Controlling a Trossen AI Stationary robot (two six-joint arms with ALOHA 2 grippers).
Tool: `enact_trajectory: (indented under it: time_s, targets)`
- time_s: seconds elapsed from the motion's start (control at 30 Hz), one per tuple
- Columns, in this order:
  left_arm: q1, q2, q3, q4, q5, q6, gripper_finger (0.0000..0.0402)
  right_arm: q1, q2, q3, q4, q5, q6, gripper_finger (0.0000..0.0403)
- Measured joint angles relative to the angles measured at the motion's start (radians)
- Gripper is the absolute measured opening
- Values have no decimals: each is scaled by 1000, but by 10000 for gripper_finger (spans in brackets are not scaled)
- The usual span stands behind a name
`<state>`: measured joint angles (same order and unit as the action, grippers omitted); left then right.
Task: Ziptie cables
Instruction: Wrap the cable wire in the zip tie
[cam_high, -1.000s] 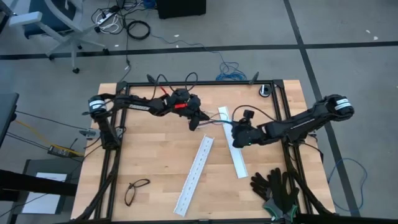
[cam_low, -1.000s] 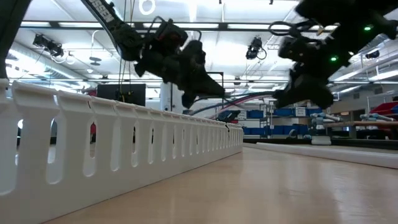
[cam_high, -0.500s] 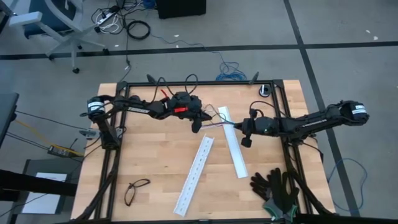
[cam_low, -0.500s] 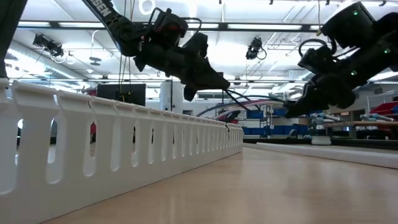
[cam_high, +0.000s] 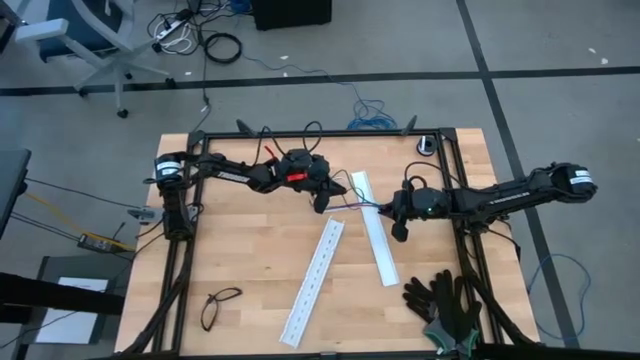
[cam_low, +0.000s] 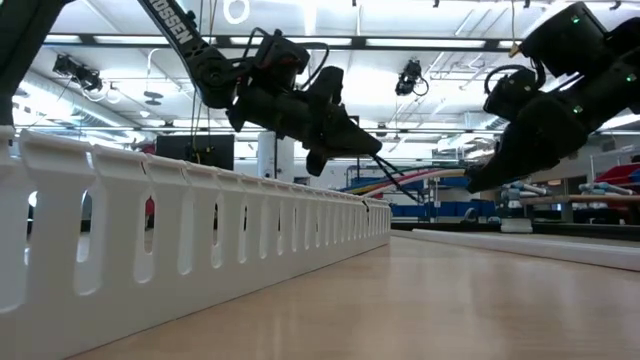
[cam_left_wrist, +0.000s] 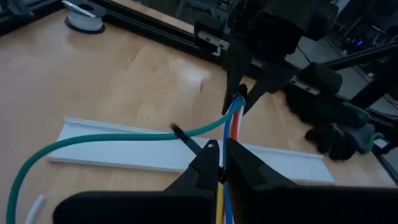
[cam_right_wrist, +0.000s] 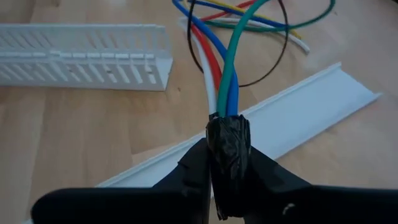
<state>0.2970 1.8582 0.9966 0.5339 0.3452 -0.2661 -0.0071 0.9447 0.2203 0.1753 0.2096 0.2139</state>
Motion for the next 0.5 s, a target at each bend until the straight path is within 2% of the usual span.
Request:
enact_trajectory:
  time_s: [0.5]
  targets:
    - [-1,0,0,3,4,0,0,-1,-47,0,-24,-102,104,52]
